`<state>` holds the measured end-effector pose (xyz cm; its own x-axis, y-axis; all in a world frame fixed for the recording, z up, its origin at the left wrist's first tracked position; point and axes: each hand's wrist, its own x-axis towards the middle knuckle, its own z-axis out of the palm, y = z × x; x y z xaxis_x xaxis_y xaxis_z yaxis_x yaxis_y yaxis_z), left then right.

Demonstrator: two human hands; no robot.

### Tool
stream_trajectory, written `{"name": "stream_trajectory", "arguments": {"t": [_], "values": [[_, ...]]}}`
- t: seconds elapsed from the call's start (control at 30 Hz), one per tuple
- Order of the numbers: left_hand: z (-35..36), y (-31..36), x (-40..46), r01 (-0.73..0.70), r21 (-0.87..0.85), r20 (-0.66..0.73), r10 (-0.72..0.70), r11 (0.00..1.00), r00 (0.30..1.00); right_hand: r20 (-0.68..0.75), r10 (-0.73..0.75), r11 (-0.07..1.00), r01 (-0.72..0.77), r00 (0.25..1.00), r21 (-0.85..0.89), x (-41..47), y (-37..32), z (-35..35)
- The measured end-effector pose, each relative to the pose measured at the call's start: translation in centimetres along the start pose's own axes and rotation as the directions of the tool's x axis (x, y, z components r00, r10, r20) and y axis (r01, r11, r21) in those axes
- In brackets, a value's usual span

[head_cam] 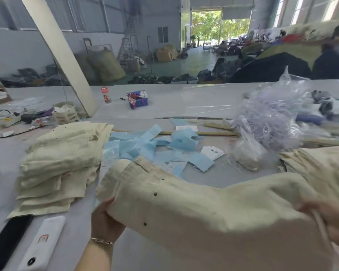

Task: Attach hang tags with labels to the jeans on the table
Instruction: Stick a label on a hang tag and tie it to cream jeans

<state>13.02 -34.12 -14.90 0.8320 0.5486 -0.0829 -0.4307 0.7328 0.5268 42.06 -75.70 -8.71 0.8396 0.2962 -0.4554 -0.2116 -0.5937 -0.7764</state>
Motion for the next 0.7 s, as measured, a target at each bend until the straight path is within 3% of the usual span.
{"name": "stream_trajectory", "arguments": {"t": [0.03, 0.07, 0.1, 0.17, 0.23, 0.3, 0.37, 0.43, 0.53, 0.57, 0.6, 0.63, 0.7], "values": [[-0.5, -1.0, -0.8, 0.05, 0.05, -0.096, -0.045, 0.997, 0.994, -0.068, 0.005, 1.0, -0.005, 0.998, 0.008, 0.3, 0.7, -0.4], [-1.4, -1.6, -1.7, 0.121, 0.158, -0.207, -0.086, 0.98, 0.975, -0.226, 0.003, 0.997, -0.021, 0.974, -0.08, 1.0, 0.7, -0.2], [-2.6, -2.8, -2.5, 0.201, 0.281, -0.331, -0.102, 0.938, 0.938, -0.271, -0.103, 0.965, 0.03, 0.957, -0.261, 1.3, 0.9, 0.3], [-3.7, -4.5, -4.5, 0.357, 0.454, -0.474, -0.118, 0.817, 0.872, -0.225, -0.202, 0.782, 0.018, 0.953, -0.623, 1.5, 2.6, 2.9], [-4.6, -5.1, -5.2, 0.423, 0.561, -0.539, -0.074, 0.712, 0.839, -0.1, -0.267, 0.592, 0.081, 0.959, -0.802, 1.2, 4.0, 6.9], [-4.1, -5.2, -5.5, 0.436, 0.632, -0.544, -0.034, 0.64, 0.839, 0.089, -0.321, 0.488, 0.245, 0.943, -0.838, 0.7, 6.2, 11.1], [-3.7, -5.2, -5.6, 0.478, 0.703, -0.555, -0.013, 0.527, 0.832, 0.17, -0.427, 0.415, 0.36, 0.888, -0.836, -1.3, 7.7, 15.0], [-3.3, -5.1, -5.4, 0.487, 0.804, -0.542, 0.086, 0.342, 0.836, 0.235, -0.398, 0.446, 0.41, 0.887, -0.796, -3.7, 7.7, 16.7], [-1.8, -5.4, -5.7, 0.42, 0.905, -0.394, 0.237, -0.068, 0.888, 0.071, -0.482, 0.527, 0.354, 0.873, -0.773, -3.2, 7.3, 18.7], [-1.5, -5.8, -6.0, 0.344, 0.928, -0.292, 0.298, -0.142, 0.909, 0.07, -0.536, 0.548, 0.41, 0.841, -0.729, -3.1, 6.8, 19.7], [-1.5, -6.2, -6.4, 0.259, 0.954, -0.197, 0.334, -0.151, 0.922, 0.075, -0.604, 0.58, 0.503, 0.793, -0.641, -3.4, 6.3, 20.8], [-1.5, -6.6, -6.8, 0.195, 0.977, -0.152, 0.357, -0.089, 0.922, 0.106, -0.659, 0.596, 0.603, 0.744, -0.53, -4.1, 5.3, 22.0], [-1.3, -6.8, -7.5, 0.167, 0.978, -0.202, 0.37, 0.125, 0.907, 0.245, -0.589, 0.706, 0.638, 0.77, -0.307, -7.0, 2.9, 25.1]]}}
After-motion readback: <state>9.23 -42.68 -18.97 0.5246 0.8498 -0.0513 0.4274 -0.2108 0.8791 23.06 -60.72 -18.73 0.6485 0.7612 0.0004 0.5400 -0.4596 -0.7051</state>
